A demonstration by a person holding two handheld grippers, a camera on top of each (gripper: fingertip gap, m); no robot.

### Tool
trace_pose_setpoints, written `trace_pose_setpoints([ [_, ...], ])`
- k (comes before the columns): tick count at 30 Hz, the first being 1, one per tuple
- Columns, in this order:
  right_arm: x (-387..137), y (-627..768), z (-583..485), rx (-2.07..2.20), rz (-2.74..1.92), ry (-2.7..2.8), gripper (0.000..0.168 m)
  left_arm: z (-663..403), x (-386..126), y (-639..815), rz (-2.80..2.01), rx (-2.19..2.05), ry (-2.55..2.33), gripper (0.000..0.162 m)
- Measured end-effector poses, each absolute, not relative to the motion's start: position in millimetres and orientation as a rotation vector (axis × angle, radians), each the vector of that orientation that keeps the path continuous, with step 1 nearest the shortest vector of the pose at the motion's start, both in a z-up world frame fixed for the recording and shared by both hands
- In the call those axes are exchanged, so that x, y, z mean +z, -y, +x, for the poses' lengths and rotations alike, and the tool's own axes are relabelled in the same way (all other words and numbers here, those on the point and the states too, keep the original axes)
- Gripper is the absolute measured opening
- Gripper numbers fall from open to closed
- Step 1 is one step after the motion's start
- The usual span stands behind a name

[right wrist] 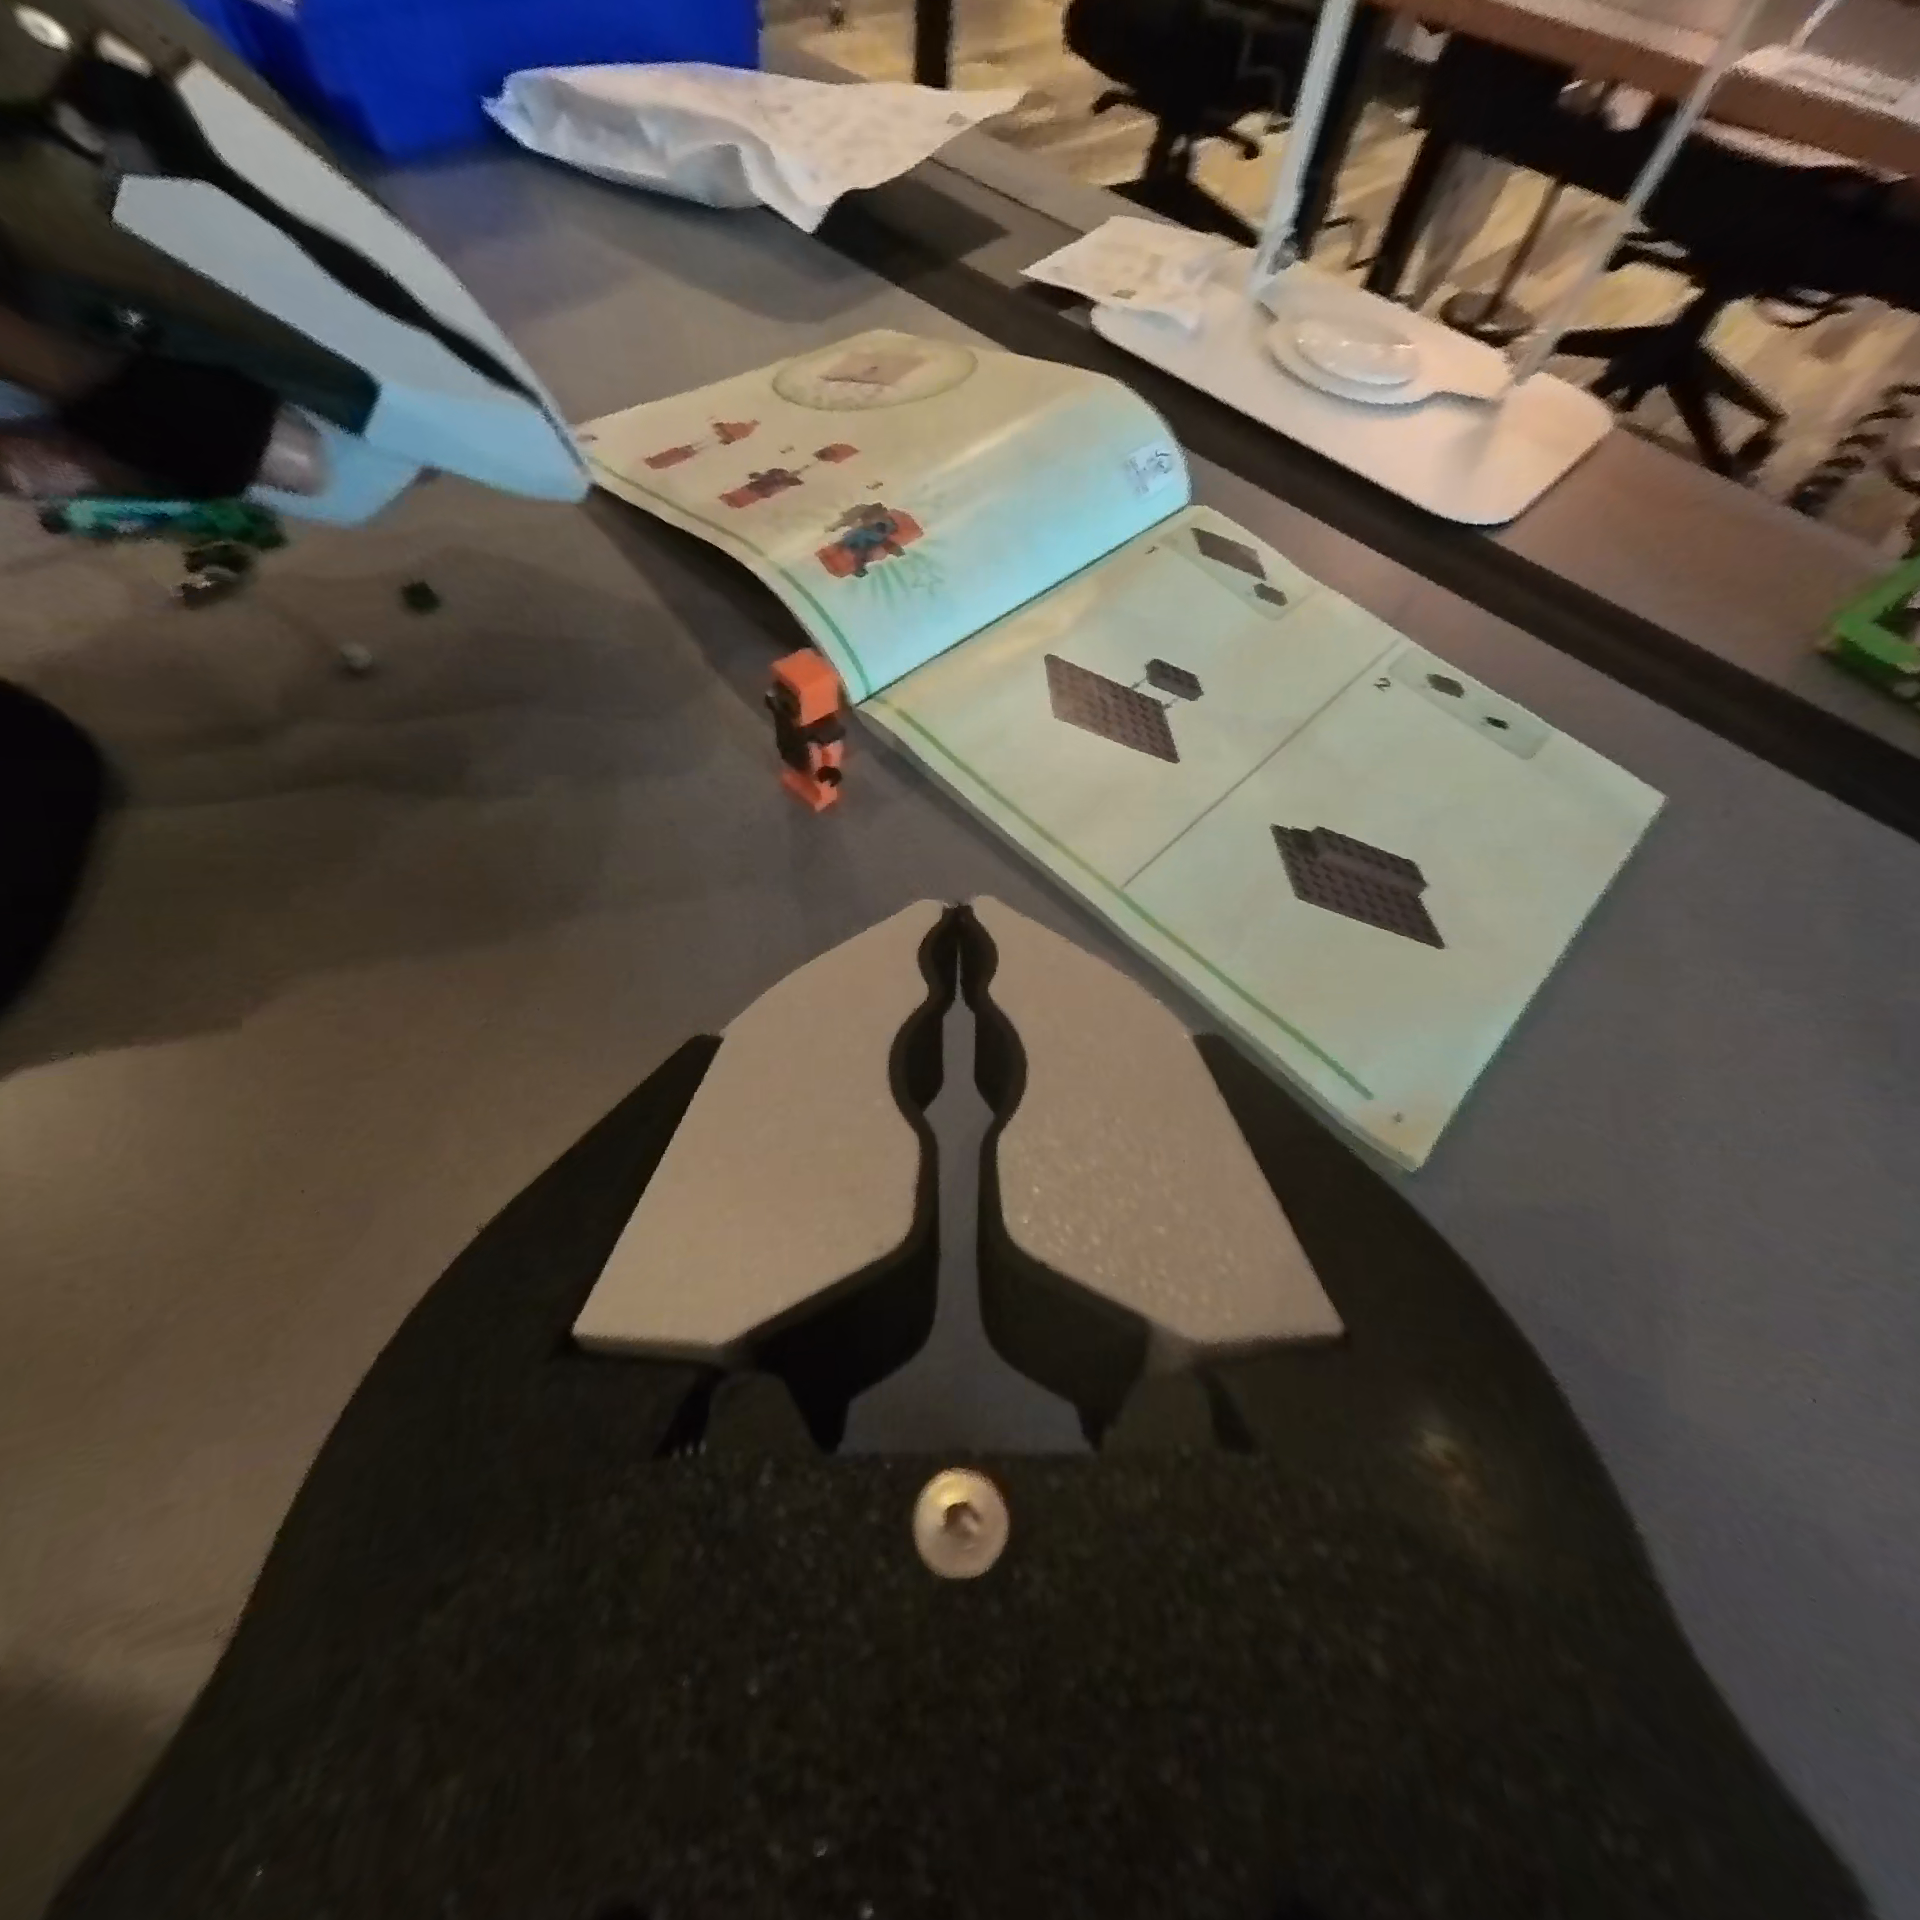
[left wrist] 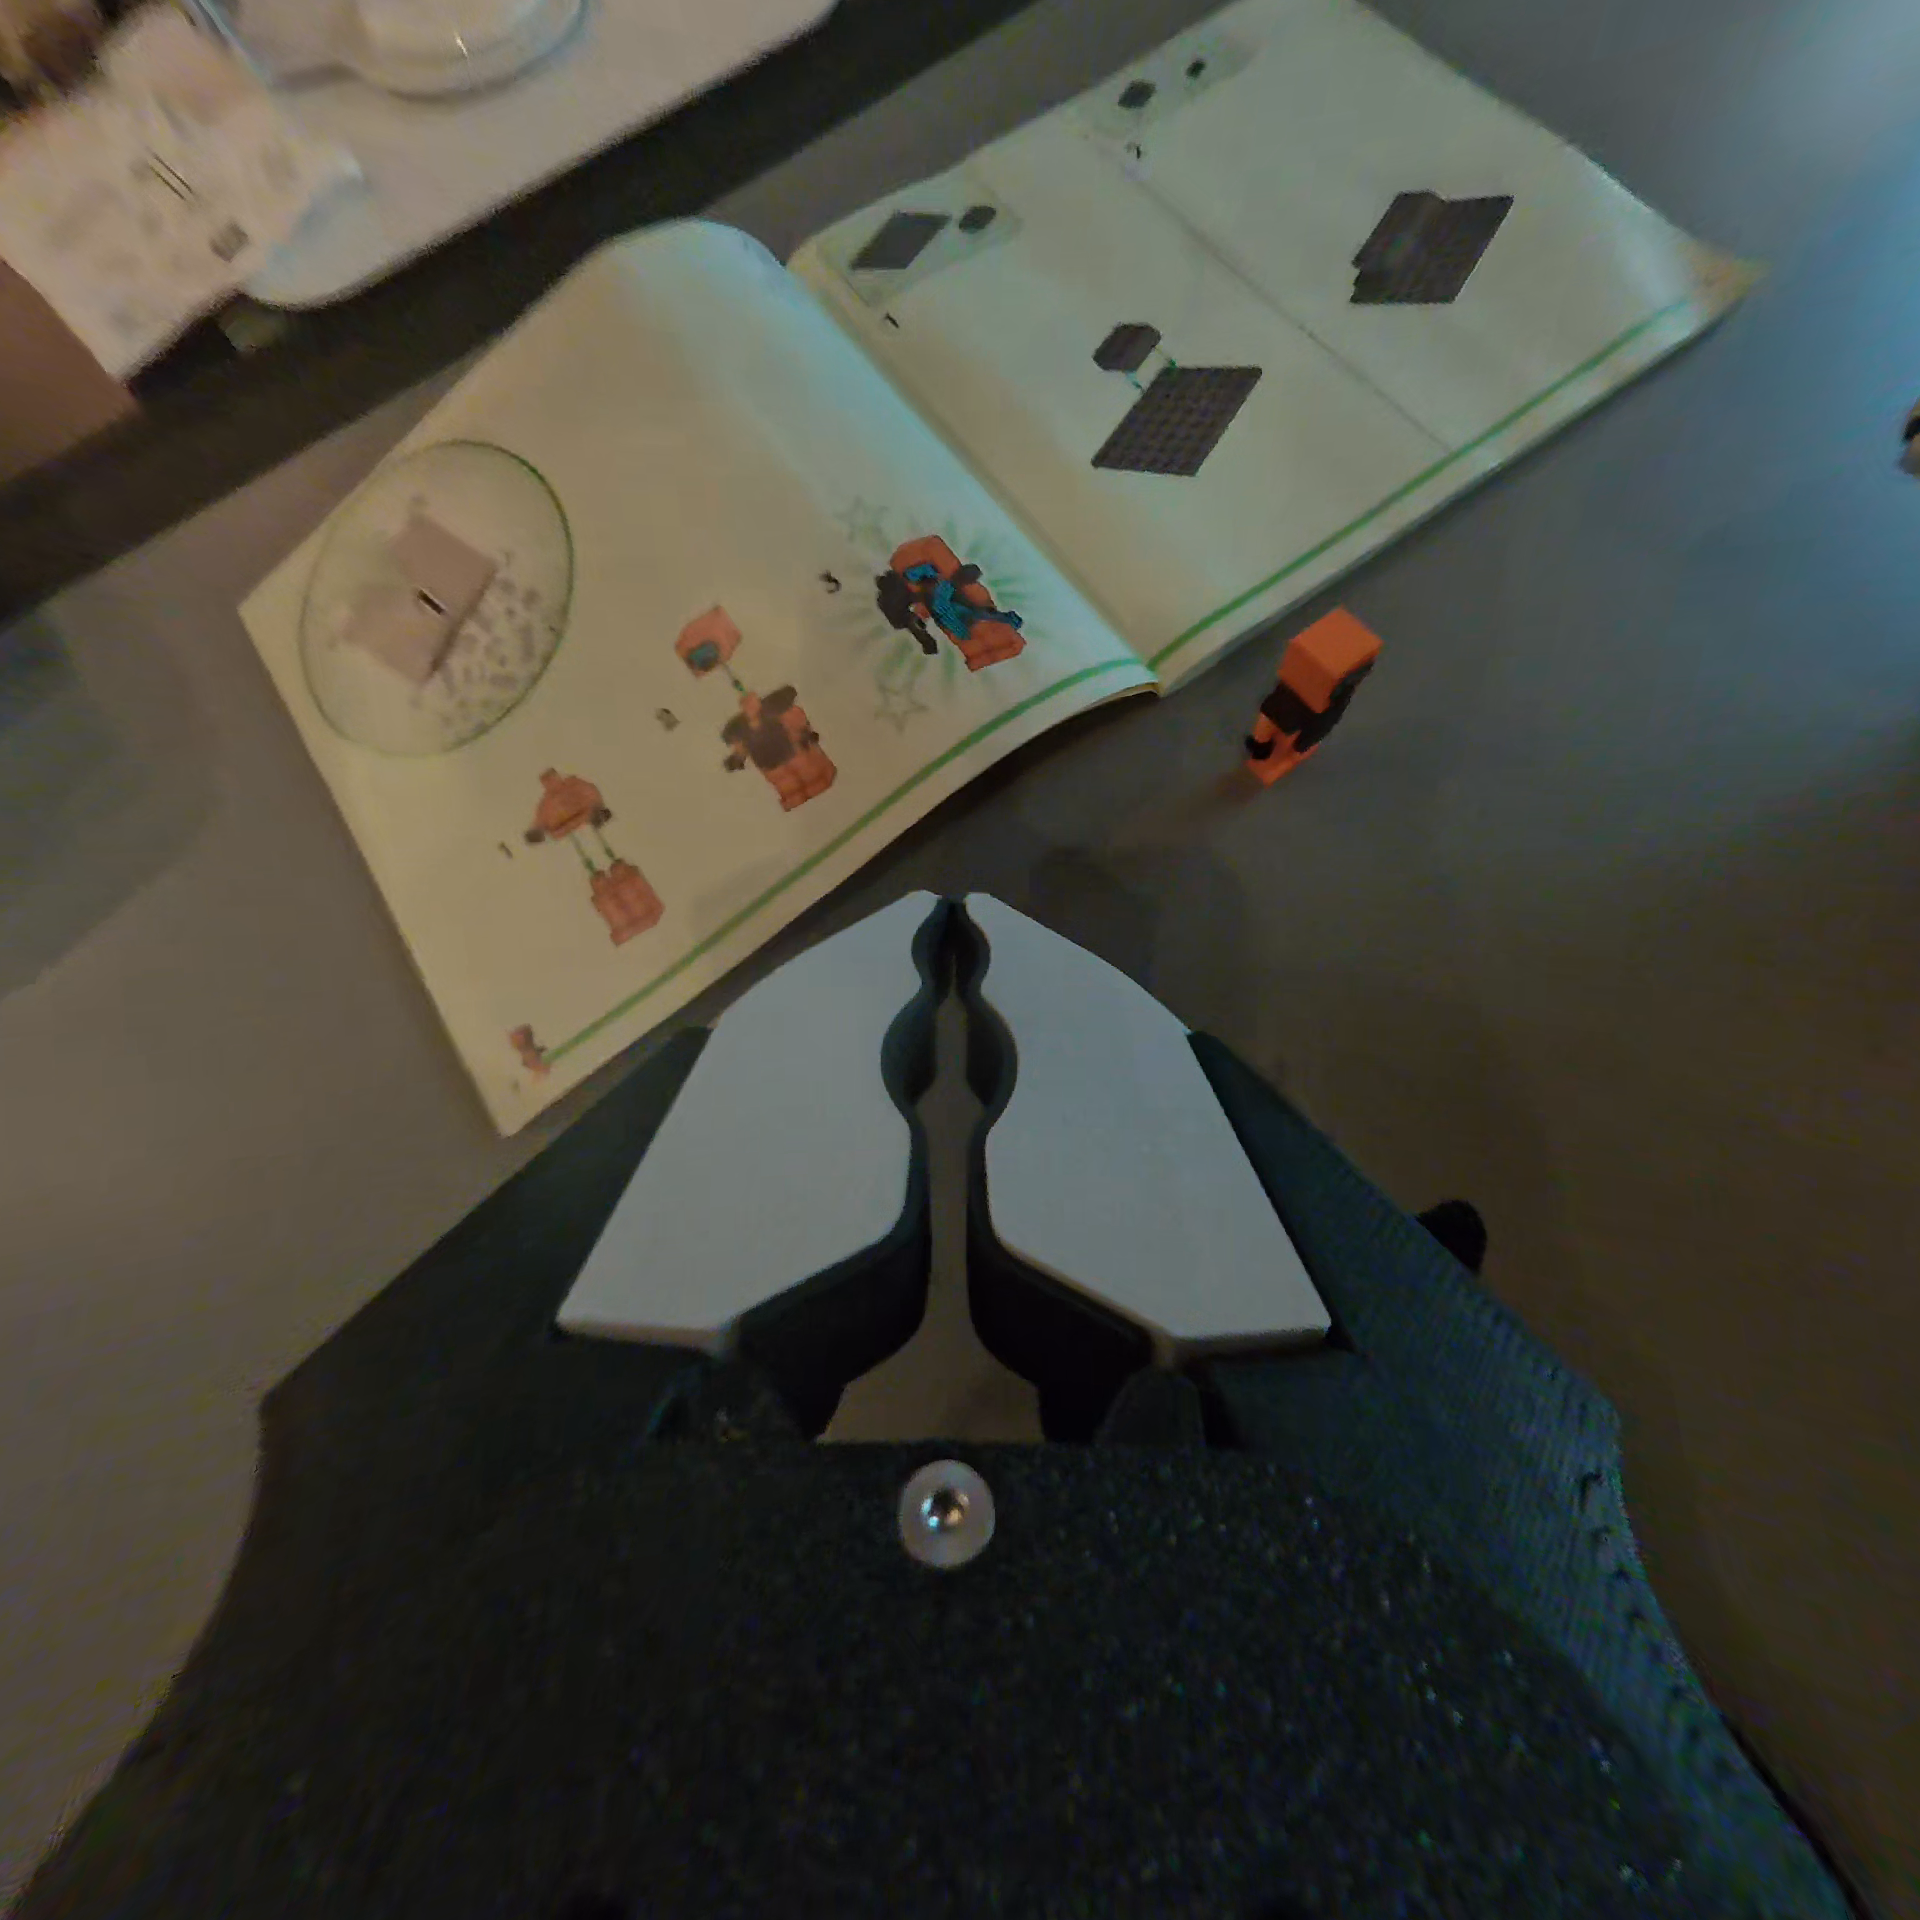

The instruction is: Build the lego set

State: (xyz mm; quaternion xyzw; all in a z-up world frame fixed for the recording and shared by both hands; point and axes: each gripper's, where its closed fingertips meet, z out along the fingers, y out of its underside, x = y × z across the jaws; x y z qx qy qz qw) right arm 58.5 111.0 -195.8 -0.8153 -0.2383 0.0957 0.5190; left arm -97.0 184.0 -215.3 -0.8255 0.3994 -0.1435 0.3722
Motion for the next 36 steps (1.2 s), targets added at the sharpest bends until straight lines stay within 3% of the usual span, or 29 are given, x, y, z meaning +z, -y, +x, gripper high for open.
trace_pose_setpoints([
  [20,-208,-117,79,0.252,-2.023,0.470,0.000,-74,-239,-192,-2.194,-0.170,-1.066,0.000],
  [36,-218,-131,79,0.243,-2.025,0.489,0.000,-79,-241,-191,-2.137,-0.274,-1.101,0.000],
])
